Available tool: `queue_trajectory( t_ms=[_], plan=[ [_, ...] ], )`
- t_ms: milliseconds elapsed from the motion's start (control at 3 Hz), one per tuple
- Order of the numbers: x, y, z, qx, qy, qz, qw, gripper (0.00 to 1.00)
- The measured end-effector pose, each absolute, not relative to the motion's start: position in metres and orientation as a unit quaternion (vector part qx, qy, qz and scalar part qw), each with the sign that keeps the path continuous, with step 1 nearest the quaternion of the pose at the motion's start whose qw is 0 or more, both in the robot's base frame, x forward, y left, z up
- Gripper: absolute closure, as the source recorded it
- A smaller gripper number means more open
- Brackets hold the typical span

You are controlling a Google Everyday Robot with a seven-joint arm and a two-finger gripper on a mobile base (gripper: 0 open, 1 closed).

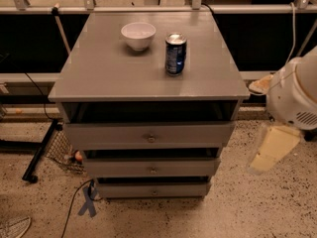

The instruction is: Open middle drawer

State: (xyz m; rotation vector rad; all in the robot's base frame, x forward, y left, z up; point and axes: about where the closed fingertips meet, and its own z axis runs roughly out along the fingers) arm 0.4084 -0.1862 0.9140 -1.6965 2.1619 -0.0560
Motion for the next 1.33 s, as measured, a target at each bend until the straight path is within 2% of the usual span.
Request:
queue_trajectory(
  t_ms=[333,1333],
  plan=[
    [0.408,-0.168,0.863,-0.612,0.765,0.019,0.199,0.00],
    [0.418,-0.158,0.811,-0.593,0.776,0.031,0.215,0.00]
  ],
)
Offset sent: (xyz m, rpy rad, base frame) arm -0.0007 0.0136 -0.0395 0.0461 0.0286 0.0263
